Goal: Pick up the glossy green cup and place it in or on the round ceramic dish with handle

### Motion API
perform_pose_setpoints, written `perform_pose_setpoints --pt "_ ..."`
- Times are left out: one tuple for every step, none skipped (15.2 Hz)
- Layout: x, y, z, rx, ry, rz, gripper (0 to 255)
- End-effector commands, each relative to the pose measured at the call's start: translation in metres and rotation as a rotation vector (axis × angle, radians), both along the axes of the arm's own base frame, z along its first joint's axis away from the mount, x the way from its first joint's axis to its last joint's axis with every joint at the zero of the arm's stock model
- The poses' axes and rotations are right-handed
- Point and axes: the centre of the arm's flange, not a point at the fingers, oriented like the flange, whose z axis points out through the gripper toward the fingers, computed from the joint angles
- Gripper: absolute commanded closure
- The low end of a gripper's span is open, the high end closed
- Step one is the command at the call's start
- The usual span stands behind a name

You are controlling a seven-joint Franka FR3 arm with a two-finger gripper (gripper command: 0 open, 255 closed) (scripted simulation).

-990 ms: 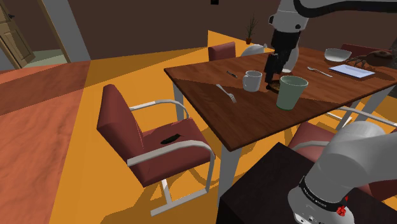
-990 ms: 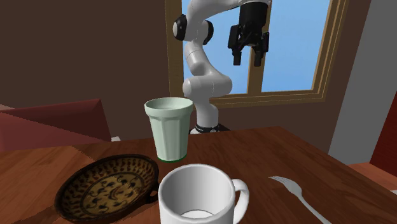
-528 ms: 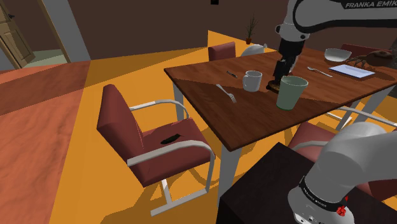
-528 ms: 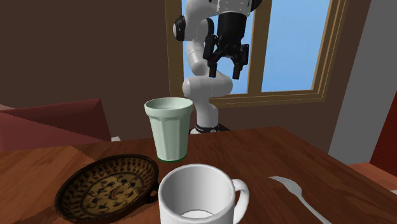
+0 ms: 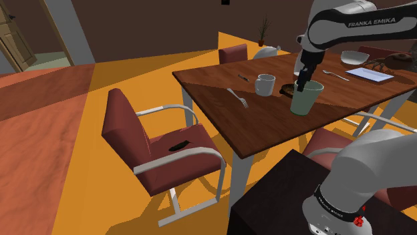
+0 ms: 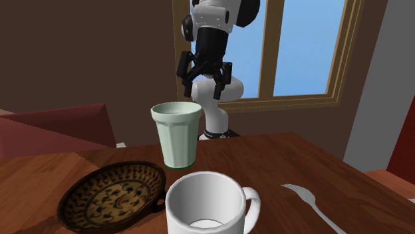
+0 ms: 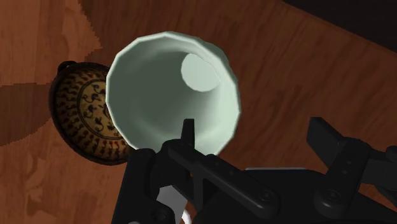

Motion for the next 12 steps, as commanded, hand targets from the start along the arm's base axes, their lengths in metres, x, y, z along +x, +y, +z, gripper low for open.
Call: perform_pose_setpoints --pt "0.002 -0.013 -0.011 -0.01 0.002 0.003 0" --pt "0.002 -0.014 -0.016 -0.01 0.002 0.003 0" --pt "0.002 -0.015 -0.021 -0.01 0.002 0.003 0" --pt "0.002 -0.016 -0.026 -0.01 0.002 0.003 0" --pt "0.002 -0.017 -0.031 -0.01 0.002 0.003 0" --pt "0.003 -0.018 -0.036 -0.01 0.002 0.003 0" --pt "0.003 -0.019 -0.042 -0.01 0.002 0.003 0" --pt "0.003 -0.02 -0.045 -0.01 0.002 0.003 0" --pt "0.003 -0.02 -0.045 -0.01 0.002 0.003 0" --pt "0.003 -0.02 -0.045 -0.01 0.002 0.003 0" --pt "0.003 -0.02 -0.045 -0.01 0.002 0.003 0" --pt "0.003 -0.02 -0.045 -0.01 0.002 0.003 0"
